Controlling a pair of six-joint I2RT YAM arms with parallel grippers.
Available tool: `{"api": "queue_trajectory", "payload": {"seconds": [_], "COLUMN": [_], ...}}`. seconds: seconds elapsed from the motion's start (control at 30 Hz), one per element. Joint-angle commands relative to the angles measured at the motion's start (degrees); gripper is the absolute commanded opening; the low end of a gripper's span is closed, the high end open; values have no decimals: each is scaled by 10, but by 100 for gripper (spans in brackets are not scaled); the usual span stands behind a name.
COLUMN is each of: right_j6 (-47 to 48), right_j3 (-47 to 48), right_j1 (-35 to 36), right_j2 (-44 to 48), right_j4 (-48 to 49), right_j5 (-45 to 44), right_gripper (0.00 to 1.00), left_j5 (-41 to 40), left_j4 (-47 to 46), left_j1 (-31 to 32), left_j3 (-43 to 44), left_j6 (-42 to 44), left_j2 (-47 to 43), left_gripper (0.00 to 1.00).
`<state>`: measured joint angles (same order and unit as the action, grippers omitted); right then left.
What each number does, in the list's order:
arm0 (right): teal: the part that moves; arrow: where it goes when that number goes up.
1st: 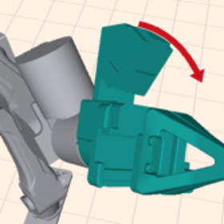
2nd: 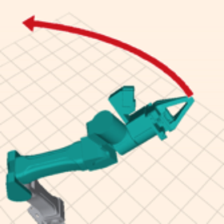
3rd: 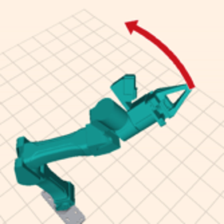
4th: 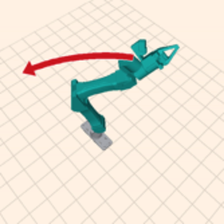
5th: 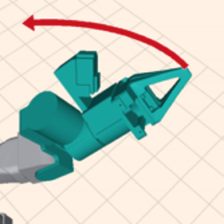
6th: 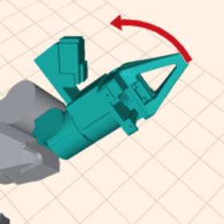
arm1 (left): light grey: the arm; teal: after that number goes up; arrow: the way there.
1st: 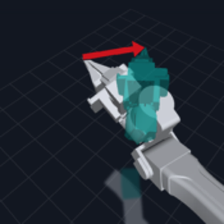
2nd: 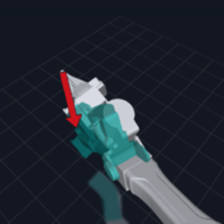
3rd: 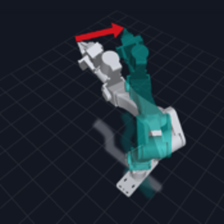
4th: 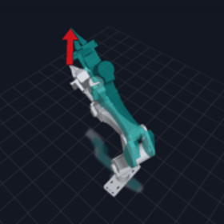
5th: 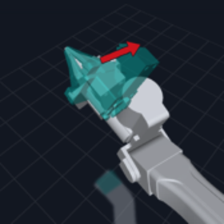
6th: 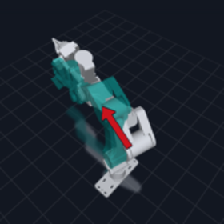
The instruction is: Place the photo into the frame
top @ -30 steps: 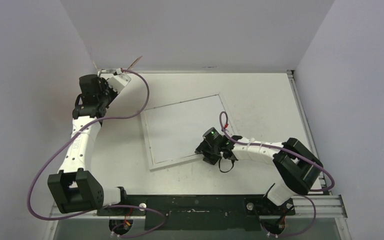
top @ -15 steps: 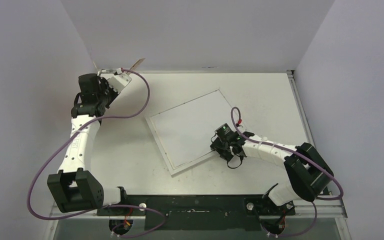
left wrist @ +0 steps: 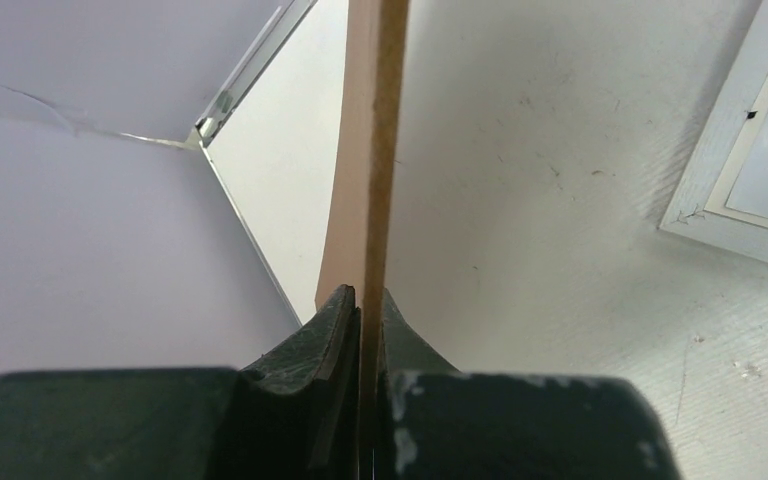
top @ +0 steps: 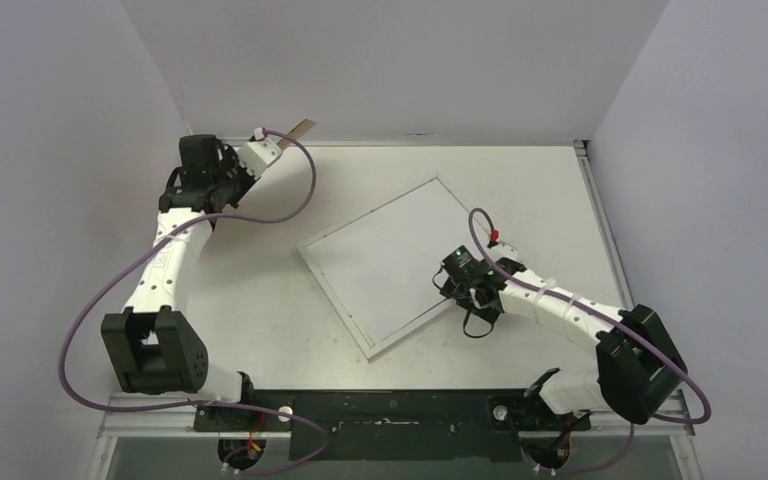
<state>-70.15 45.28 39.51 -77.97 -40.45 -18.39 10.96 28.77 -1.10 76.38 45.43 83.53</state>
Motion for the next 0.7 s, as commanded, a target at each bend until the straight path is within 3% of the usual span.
{"api": "queue_trajectory", "payload": {"seconds": [0.0,0.17,0.37,0.53,0.67], "right_j6": [17,37,55,211,322], "right_j3": [25,43,144,252,385], "right_j1": [-30,-43,100,191,245], "right_j2": [32,20,-44,-133,-249], "right_j4": [-24,10,-6,92,97], "right_j5": [-36,-30,-102,-74,-57], "right_gripper": [76,76,79,76,74], "left_j5": [80,78,77,46,42], "left_j4": [31,26,20,15,15], "left_j1": [6,7,4,-18,-59], "left_j3": [-12,-19,-26,7,37], "left_j6": [-99,-116,-135,-162,-208], "left_j2": [23,23,16,19,17], "left_gripper": [0,0,0,0,0]}}
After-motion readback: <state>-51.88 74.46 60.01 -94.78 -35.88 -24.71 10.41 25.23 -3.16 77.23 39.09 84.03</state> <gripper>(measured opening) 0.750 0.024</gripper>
